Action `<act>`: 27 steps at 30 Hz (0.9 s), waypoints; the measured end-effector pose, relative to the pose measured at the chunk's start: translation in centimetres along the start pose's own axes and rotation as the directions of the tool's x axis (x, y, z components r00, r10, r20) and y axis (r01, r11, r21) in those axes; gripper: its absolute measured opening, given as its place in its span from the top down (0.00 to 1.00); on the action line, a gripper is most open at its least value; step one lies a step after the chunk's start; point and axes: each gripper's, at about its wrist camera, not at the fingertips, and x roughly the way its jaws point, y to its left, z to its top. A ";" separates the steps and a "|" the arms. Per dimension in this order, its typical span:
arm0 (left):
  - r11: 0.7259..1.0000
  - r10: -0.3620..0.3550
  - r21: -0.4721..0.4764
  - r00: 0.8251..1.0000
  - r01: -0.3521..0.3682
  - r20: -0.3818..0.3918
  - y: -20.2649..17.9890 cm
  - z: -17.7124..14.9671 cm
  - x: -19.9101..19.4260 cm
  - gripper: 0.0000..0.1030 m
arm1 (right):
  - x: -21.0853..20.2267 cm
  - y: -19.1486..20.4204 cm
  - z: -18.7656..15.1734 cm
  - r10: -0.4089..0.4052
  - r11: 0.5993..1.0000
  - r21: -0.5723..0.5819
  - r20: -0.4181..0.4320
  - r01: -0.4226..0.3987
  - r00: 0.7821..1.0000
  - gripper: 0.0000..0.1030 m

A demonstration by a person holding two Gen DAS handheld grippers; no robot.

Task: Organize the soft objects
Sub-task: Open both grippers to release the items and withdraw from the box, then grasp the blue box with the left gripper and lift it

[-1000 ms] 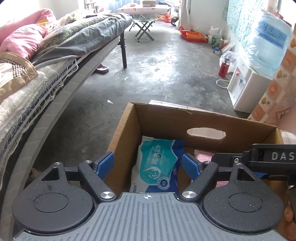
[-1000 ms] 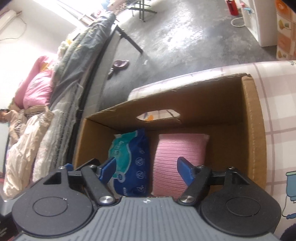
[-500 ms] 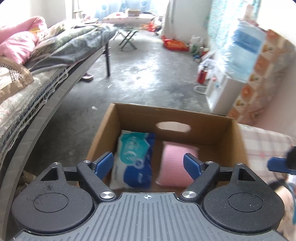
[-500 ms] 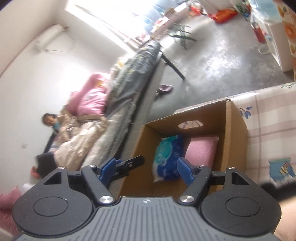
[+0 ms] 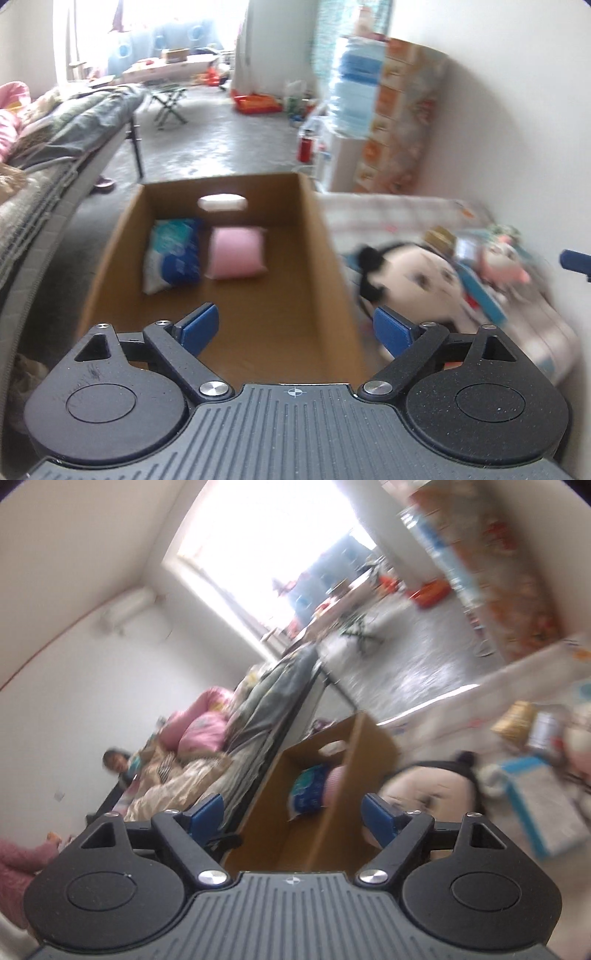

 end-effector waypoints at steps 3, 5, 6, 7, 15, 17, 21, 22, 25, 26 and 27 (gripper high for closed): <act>0.997 -0.068 0.028 0.998 0.068 0.001 -2.6 -2.3 -0.9 0.11 | -3.1 -2.1 -2.4 -0.038 0.999 0.036 0.048 0.037 0.998 0.17; 0.993 -0.115 0.038 0.993 0.114 0.015 -4.2 -3.7 -1.4 0.11 | -4.7 -3.3 -4.2 -0.071 0.996 0.057 0.085 0.066 0.994 0.17; 0.990 -0.139 0.044 0.990 0.138 0.021 -5.0 -4.3 -1.5 0.11 | -5.5 -4.0 -5.1 -0.089 0.994 0.066 0.104 0.083 0.991 0.17; 0.987 -0.156 0.045 0.987 0.155 0.026 -5.9 -4.9 -1.7 0.11 | -6.4 -4.8 -6.0 -0.107 0.992 0.073 0.125 0.098 0.986 0.17; 0.936 -0.348 0.068 0.937 0.346 0.018 -13.6 -7.0 0.7 0.11 | -9.1 -10.3 -11.7 -0.291 0.956 0.123 0.240 0.268 0.926 0.27; 0.927 -0.368 0.084 0.930 0.365 0.015 -15.8 -6.9 2.0 0.12 | -8.8 -11.4 -12.4 -0.339 0.940 0.123 0.243 0.318 0.909 0.33; 0.924 -0.372 0.085 0.928 0.372 -0.015 -19.7 -5.5 5.7 0.20 | -8.0 -13.4 -13.3 -0.379 0.925 0.119 0.218 0.361 0.899 0.35; 0.923 -0.374 0.081 0.927 0.375 -0.026 -20.6 -5.3 6.5 0.21 | -7.8 -13.7 -13.5 -0.376 0.926 0.116 0.215 0.359 0.901 0.36; 0.932 -0.354 0.062 0.933 0.358 -0.068 -22.8 -4.0 9.6 0.29 | -7.5 -14.1 -13.7 -0.370 0.929 0.094 0.218 0.358 0.903 0.36; 0.939 -0.335 0.055 0.939 0.340 -0.081 -23.6 -3.6 10.8 0.31 | -7.4 -14.2 -13.6 -0.370 0.929 0.086 0.223 0.360 0.902 0.36; 0.944 -0.322 0.049 0.942 0.328 -0.096 -23.8 -3.4 11.7 0.34 | -7.2 -14.3 -13.4 -0.371 0.929 0.075 0.228 0.363 0.900 0.36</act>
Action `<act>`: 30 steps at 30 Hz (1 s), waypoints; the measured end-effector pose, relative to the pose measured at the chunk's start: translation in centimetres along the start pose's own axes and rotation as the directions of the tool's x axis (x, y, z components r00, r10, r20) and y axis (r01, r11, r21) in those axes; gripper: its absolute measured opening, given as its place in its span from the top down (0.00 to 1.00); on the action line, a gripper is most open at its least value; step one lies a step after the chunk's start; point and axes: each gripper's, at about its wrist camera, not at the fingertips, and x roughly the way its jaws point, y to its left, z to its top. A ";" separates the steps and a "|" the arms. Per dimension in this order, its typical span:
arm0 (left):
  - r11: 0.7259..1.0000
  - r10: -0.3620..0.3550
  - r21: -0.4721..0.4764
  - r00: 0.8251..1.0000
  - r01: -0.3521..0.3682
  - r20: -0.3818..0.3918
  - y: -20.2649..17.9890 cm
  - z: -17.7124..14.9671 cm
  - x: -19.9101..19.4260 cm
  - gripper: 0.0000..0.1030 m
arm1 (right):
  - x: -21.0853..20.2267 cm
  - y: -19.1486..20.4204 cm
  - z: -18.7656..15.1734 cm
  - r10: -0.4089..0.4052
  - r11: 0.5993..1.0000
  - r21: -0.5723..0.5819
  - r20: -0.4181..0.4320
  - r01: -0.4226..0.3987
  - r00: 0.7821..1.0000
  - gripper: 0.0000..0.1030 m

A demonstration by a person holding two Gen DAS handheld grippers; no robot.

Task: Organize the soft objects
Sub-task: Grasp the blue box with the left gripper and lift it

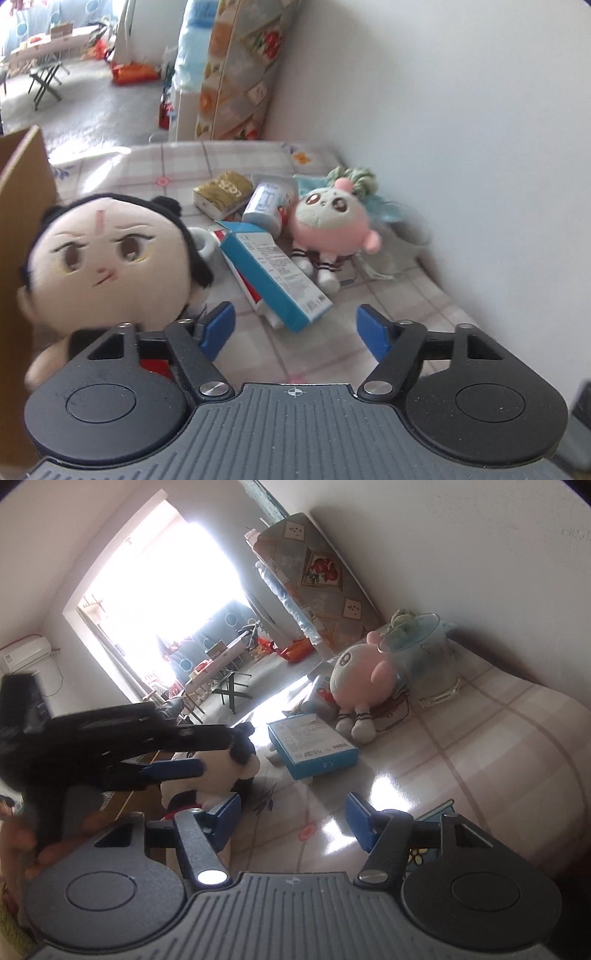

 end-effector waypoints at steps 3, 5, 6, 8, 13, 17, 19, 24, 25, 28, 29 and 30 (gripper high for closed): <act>0.999 0.041 -0.020 0.998 -0.042 -0.052 0.0 0.9 2.9 0.41 | 0.3 -0.3 0.2 0.009 1.000 -0.014 0.016 -0.009 1.000 0.36; 0.997 0.077 -0.026 0.994 -0.079 -0.082 0.1 1.3 4.5 0.42 | 0.6 -0.6 0.4 0.017 1.000 -0.013 0.026 -0.017 1.000 0.36; 0.994 0.101 -0.030 0.990 -0.104 -0.095 0.2 1.5 5.1 0.42 | 0.7 -0.7 0.5 0.023 1.000 -0.011 0.030 -0.022 0.999 0.36; 0.989 0.131 -0.053 0.983 -0.139 -0.128 0.5 1.9 6.4 0.42 | 0.9 -1.0 0.6 0.040 0.999 -0.003 0.038 -0.040 0.998 0.36; 0.978 0.168 -0.096 0.973 -0.185 -0.156 1.0 2.6 8.7 0.43 | 1.2 -1.8 0.9 0.060 0.998 0.011 0.049 -0.061 0.997 0.36; 0.978 0.163 -0.104 0.975 -0.180 -0.148 0.6 3.0 9.3 0.53 | 1.0 -2.5 0.9 0.065 0.997 0.028 0.054 -0.067 0.996 0.36; 0.982 0.141 -0.108 0.981 -0.156 -0.135 0.3 3.0 9.0 0.58 | 0.8 -2.8 0.9 0.062 0.997 0.034 0.059 -0.064 0.996 0.36; 0.986 0.132 -0.091 0.988 -0.139 -0.083 -0.6 3.1 8.2 0.61 | 0.6 -3.7 0.7 0.055 0.997 0.057 0.060 -0.059 0.997 0.36; 0.987 0.131 -0.086 0.988 -0.138 -0.080 -0.7 3.2 8.3 0.61 | 0.7 -3.7 0.7 0.054 0.997 0.060 0.059 -0.057 0.997 0.36; 0.986 0.124 -0.102 0.988 -0.133 -0.090 -0.7 3.5 9.1 0.63 | 0.7 -3.9 0.7 0.055 0.996 0.068 0.060 -0.059 0.997 0.36; 0.985 0.120 -0.113 0.988 -0.131 -0.095 -0.5 3.6 9.4 0.64 | 0.6 -3.9 0.7 0.054 0.996 0.069 0.062 -0.059 0.997 0.36; 0.984 0.120 -0.122 0.988 -0.131 -0.098 -0.4 3.6 9.7 0.65 | 0.5 -3.9 0.7 0.054 0.996 0.069 0.064 -0.058 0.996 0.36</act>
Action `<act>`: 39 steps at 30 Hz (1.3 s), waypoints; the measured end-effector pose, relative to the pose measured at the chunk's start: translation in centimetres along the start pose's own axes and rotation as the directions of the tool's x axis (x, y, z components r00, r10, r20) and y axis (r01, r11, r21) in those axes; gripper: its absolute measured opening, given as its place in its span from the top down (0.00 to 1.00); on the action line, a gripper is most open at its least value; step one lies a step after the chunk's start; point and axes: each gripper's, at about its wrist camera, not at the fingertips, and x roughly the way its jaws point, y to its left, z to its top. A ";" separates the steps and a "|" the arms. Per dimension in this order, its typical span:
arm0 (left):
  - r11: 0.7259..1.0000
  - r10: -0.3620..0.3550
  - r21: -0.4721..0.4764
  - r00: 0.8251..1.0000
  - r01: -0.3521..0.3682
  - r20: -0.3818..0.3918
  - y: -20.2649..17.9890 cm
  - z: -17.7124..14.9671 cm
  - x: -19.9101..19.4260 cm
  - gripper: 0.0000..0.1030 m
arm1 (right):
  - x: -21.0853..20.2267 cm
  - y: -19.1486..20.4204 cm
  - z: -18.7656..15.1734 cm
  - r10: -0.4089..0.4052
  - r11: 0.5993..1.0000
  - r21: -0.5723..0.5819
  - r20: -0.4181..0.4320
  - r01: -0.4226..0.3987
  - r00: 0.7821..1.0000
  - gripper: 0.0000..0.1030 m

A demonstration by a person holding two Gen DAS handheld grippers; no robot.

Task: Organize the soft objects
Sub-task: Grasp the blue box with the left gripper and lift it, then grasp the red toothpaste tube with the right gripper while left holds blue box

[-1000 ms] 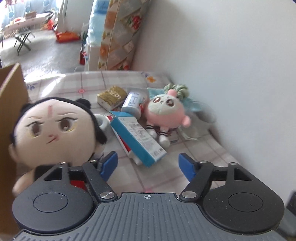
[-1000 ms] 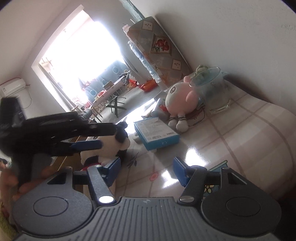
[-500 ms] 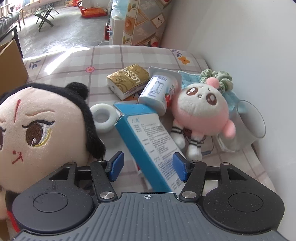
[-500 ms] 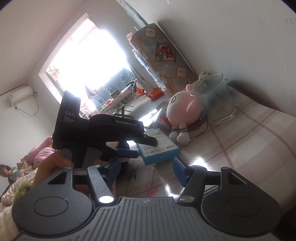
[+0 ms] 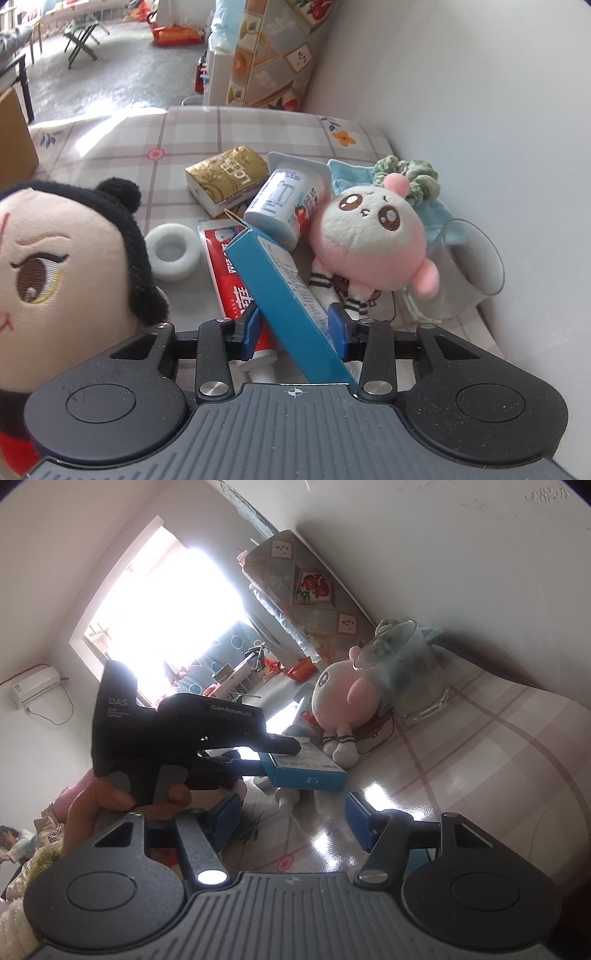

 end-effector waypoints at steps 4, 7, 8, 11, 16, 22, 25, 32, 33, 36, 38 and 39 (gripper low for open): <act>1.000 -0.010 -0.030 1.000 0.010 0.002 0.2 0.0 0.4 0.70 | -0.3 -0.1 0.1 -0.009 1.000 0.003 0.006 0.009 1.000 0.36; 1.000 0.000 -0.022 1.000 0.000 0.011 0.2 -0.1 -0.2 0.78 | -0.7 -0.2 0.2 -0.023 1.000 0.002 0.012 0.023 1.000 0.36; 1.000 0.000 -0.022 1.000 0.000 0.012 0.3 -0.2 -0.5 0.82 | -0.9 -0.2 0.2 -0.027 1.000 0.003 0.014 0.027 1.000 0.36; 1.000 -0.017 -0.021 1.000 0.017 0.015 0.7 -0.6 -1.7 0.82 | -1.3 -0.1 0.4 -0.039 0.999 0.003 0.022 0.039 0.999 0.36; 0.999 -0.036 0.003 0.999 0.036 0.023 1.3 -1.9 -4.4 0.82 | -2.2 0.4 1.0 -0.057 0.998 -0.015 0.042 0.058 0.997 0.36; 0.995 -0.103 0.019 0.994 0.103 0.035 2.4 -4.5 -8.1 0.82 | -2.9 1.6 1.7 -0.077 0.996 -0.050 0.051 0.080 0.996 0.36; 0.992 -0.123 0.025 0.991 0.122 0.050 3.2 -5.9 -9.6 0.82 | -3.0 2.1 1.8 -0.085 0.994 -0.064 0.040 0.087 0.996 0.36; 0.995 -0.100 0.031 0.995 0.100 -0.001 4.9 -9.2 -9.1 0.82 | -2.6 3.1 1.4 -0.108 0.990 -0.086 0.004 0.108 0.994 0.36; 0.994 -0.100 0.030 0.995 0.100 -0.012 5.1 -9.4 -8.9 0.82 | -2.6 3.3 1.3 -0.111 0.990 -0.090 0.001 0.110 0.994 0.36; 0.993 -0.100 0.057 0.995 0.101 -0.014 5.0 -9.5 -8.9 0.81 | -2.6 3.9 1.4 -0.116 0.988 -0.107 -0.006 0.115 0.993 0.36; 0.992 -0.100 0.075 0.995 0.101 -0.024 4.9 -9.5 -8.7 0.80 | -2.6 4.3 1.5 -0.115 0.987 -0.117 -0.013 0.113 0.993 0.36; 0.991 -0.093 0.089 0.995 0.096 -0.034 4.7 -9.6 -8.5 0.80 | -2.5 4.4 1.6 -0.112 0.987 -0.121 -0.019 0.109 0.994 0.36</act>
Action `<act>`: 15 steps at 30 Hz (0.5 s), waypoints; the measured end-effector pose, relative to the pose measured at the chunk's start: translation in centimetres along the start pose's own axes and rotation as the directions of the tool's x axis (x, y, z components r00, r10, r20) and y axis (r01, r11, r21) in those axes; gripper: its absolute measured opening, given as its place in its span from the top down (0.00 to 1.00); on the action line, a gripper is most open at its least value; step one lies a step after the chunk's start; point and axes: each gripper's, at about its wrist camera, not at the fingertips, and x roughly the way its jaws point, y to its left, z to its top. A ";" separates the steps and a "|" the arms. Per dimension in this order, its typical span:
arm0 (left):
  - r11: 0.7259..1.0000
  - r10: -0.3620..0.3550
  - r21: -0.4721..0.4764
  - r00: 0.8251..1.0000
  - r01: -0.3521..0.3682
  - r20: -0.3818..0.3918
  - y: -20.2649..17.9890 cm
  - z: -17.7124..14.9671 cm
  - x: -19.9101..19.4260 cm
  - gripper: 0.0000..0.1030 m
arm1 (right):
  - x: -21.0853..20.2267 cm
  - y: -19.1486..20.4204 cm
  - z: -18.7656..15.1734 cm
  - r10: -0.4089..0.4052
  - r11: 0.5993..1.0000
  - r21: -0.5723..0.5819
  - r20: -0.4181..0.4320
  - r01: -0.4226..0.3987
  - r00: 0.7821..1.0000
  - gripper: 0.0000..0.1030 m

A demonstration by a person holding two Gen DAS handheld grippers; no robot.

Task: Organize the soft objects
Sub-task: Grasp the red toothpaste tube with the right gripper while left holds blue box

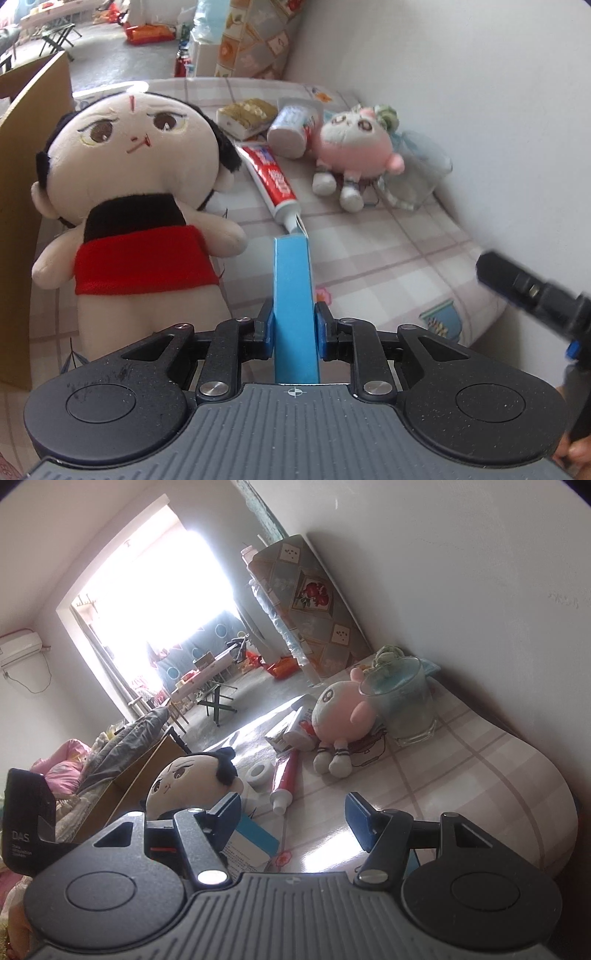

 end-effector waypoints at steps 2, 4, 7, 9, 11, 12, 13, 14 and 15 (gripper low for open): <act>1.000 -0.005 0.009 1.000 0.005 -0.014 0.1 -0.3 0.4 0.80 | 0.5 0.5 0.4 0.008 1.000 -0.014 -0.017 -0.008 1.000 0.36; 1.000 -0.011 -0.004 1.000 0.011 -0.011 0.4 -0.7 0.4 0.81 | 1.4 1.1 1.0 0.025 0.999 -0.040 -0.048 -0.026 0.999 0.36; 1.000 -0.007 -0.019 1.000 0.007 0.012 0.8 -1.0 -0.5 0.82 | 3.4 1.9 2.3 0.053 0.994 -0.085 -0.111 -0.063 0.992 0.36; 0.999 -0.016 -0.032 0.999 0.017 0.036 1.2 -1.3 -1.5 0.82 | 5.2 2.5 3.2 0.054 0.990 -0.121 -0.152 -0.073 0.987 0.36; 0.999 -0.031 -0.040 0.997 0.033 0.065 1.6 -1.5 -2.6 0.82 | 7.3 2.8 4.1 0.056 0.985 -0.150 -0.194 -0.086 0.979 0.36; 0.998 -0.032 -0.045 0.996 0.035 0.079 1.8 -1.6 -3.2 0.82 | 8.4 2.8 4.4 0.053 0.983 -0.161 -0.215 -0.089 0.975 0.36; 0.998 -0.034 -0.049 0.995 0.038 0.091 2.0 -1.8 -3.7 0.82 | 9.7 2.9 4.7 0.045 0.981 -0.175 -0.239 -0.088 0.970 0.36; 0.997 -0.038 -0.056 0.994 0.043 0.100 2.2 -1.9 -4.2 0.82 | 10.9 2.9 4.9 0.036 0.979 -0.185 -0.258 -0.086 0.965 0.36; 0.996 -0.045 -0.067 0.993 0.052 0.111 2.5 -2.1 -4.8 0.82 | 12.1 3.0 5.1 0.027 0.976 -0.198 -0.280 -0.085 0.960 0.36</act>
